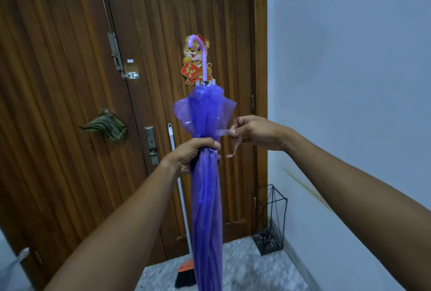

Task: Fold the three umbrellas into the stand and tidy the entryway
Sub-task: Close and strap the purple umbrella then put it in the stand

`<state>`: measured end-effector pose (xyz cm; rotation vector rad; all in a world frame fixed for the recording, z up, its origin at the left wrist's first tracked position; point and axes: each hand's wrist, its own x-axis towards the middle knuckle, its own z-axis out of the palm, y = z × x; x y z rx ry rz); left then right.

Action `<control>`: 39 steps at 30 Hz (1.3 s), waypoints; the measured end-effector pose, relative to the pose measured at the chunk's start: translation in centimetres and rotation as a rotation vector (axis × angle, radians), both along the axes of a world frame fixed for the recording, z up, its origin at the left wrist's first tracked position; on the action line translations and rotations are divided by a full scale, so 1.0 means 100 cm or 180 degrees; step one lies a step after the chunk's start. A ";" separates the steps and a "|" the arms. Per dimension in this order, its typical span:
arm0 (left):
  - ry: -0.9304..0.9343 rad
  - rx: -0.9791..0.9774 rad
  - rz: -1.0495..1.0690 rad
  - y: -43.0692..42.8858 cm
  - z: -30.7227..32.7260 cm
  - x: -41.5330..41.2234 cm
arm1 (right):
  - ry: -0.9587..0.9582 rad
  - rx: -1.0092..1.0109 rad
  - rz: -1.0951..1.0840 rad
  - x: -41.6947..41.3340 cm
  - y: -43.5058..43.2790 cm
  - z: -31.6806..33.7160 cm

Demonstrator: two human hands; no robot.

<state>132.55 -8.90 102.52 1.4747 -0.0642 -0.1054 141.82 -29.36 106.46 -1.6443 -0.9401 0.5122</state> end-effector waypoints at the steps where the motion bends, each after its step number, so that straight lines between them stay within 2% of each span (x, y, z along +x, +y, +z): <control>1: -0.0026 -0.0265 -0.0216 -0.002 -0.001 -0.001 | 0.0127 0.0040 0.0003 -0.002 0.001 -0.001; 4: -0.0033 -0.1149 -0.0799 -0.015 -0.003 -0.001 | 0.0404 0.0201 0.0006 -0.003 0.008 -0.006; 7: -0.0048 -0.1490 -0.1067 -0.027 0.000 -0.004 | 0.0352 0.0178 0.0094 -0.004 0.007 -0.004; 14: -0.0087 -0.1205 -0.1656 -0.045 0.004 -0.009 | 0.0719 0.0114 0.0754 -0.006 -0.003 0.003; 17: -0.0070 -0.0906 -0.1763 -0.045 0.003 -0.008 | 0.0793 0.0339 0.1107 -0.004 -0.004 0.006; 19: -0.0029 -0.0766 -0.1760 -0.033 0.000 -0.006 | 0.0713 0.0441 0.0980 -0.003 0.000 0.009; 21: -0.0046 -0.0583 -0.1411 -0.020 -0.002 -0.003 | 0.0497 0.0453 0.0519 0.000 0.003 0.010; 25: -0.0122 0.0290 0.0128 -0.015 -0.022 -0.004 | -0.0124 0.0208 -0.0629 0.006 0.006 0.002; 29: -0.0650 0.1172 0.0698 -0.045 -0.037 0.005 | -0.0668 0.0361 -0.1315 -0.003 0.026 -0.014; 31: -0.0867 0.1150 0.1238 -0.055 -0.040 0.010 | -0.1048 0.0269 -0.1498 -0.007 0.040 -0.016; 33: -0.0896 0.0971 0.1704 -0.057 -0.041 0.012 | -0.1266 0.0055 -0.1357 -0.013 0.048 -0.011; 36: -0.0704 0.0841 0.1800 -0.046 -0.041 0.013 | -0.1386 -0.0392 -0.1120 -0.014 0.042 0.004; 39: -0.0566 0.0653 0.1937 -0.033 -0.038 0.011 | -0.1567 -0.0647 -0.1300 -0.012 0.031 0.010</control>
